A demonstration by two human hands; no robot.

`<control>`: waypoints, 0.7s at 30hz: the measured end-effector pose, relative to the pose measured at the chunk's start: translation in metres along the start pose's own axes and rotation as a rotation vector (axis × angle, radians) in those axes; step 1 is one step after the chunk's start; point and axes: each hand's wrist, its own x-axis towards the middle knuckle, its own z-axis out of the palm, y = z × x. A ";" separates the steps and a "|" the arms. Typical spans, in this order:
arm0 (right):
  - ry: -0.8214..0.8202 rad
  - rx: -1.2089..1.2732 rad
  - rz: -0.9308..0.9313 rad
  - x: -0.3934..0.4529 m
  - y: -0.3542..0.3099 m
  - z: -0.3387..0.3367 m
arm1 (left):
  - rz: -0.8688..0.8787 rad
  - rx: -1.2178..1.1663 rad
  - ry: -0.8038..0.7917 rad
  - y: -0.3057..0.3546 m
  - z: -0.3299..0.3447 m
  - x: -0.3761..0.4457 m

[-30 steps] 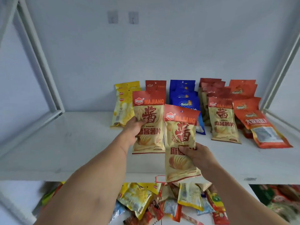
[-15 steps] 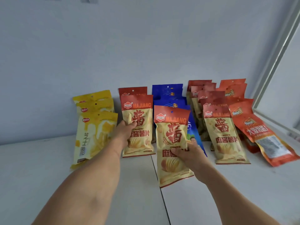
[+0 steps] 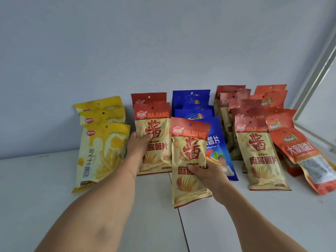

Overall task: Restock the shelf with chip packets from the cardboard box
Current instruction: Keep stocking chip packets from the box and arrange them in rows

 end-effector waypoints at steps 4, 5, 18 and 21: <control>-0.038 0.023 0.023 0.008 0.002 0.019 | 0.081 0.148 0.090 0.001 -0.005 -0.006; -0.050 0.020 0.027 0.011 0.004 0.025 | 0.111 0.228 0.134 0.001 -0.007 -0.006; -0.078 -0.214 -0.038 0.037 0.018 0.081 | 0.694 1.036 0.391 -0.028 -0.077 -0.097; -0.033 -0.265 -0.065 0.038 0.020 0.091 | 0.786 1.081 0.369 -0.044 -0.085 -0.109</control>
